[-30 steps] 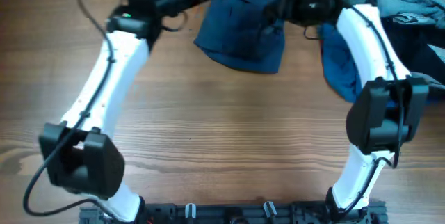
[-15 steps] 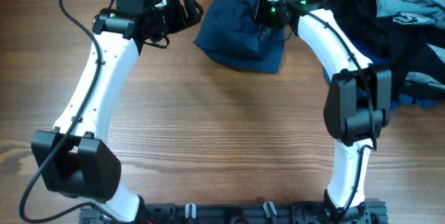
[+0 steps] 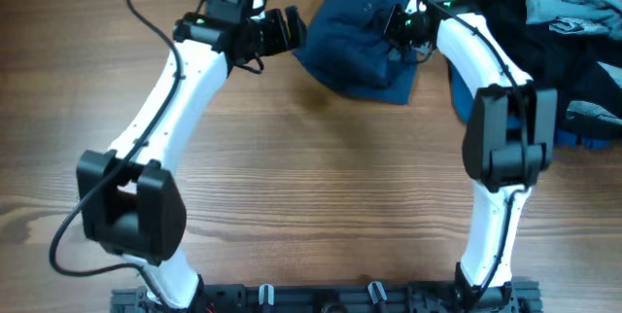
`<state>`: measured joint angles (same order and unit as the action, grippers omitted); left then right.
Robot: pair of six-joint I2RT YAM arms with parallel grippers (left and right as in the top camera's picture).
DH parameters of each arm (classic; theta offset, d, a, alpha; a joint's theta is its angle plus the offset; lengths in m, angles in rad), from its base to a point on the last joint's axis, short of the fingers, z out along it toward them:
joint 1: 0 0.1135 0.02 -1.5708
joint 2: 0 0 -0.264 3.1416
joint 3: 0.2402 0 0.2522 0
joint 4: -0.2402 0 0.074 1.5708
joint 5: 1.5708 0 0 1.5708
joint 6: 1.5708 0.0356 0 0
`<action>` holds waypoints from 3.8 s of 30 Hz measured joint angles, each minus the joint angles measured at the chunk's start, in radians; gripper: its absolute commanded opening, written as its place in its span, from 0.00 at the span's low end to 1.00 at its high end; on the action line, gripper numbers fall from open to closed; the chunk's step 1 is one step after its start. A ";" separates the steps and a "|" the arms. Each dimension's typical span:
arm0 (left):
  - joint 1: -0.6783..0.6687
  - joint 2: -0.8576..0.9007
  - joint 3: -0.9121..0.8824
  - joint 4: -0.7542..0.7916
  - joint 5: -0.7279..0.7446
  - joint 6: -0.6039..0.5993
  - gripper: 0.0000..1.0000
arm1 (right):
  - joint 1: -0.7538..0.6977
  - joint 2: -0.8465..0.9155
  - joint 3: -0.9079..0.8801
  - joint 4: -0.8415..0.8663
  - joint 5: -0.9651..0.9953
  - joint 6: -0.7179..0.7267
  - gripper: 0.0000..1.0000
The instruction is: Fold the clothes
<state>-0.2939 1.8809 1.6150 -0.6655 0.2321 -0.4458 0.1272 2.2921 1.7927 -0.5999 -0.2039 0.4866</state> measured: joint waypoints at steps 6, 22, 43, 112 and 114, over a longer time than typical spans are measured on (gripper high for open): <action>-0.012 0.006 0.000 0.004 -0.011 0.019 1.00 | 0.006 0.040 0.019 -0.046 -0.022 0.005 0.67; -0.012 0.006 0.000 0.086 -0.031 0.077 0.98 | -0.058 -0.333 0.024 -0.244 -0.077 -0.109 0.05; 0.344 0.007 0.000 -0.024 -0.042 0.089 1.00 | 0.086 0.048 -0.031 0.041 -0.098 -0.084 0.04; 0.901 0.299 -0.152 0.241 0.320 -0.204 0.04 | 0.031 -0.386 0.225 -0.471 -0.206 -0.283 1.00; 0.963 0.299 -0.151 0.235 0.297 -0.216 0.04 | 0.031 -0.386 0.225 -0.465 -0.206 -0.283 1.00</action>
<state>0.6693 2.1796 1.4635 -0.4301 0.5289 -0.6617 0.1581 1.9060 2.0182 -1.0645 -0.4099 0.2031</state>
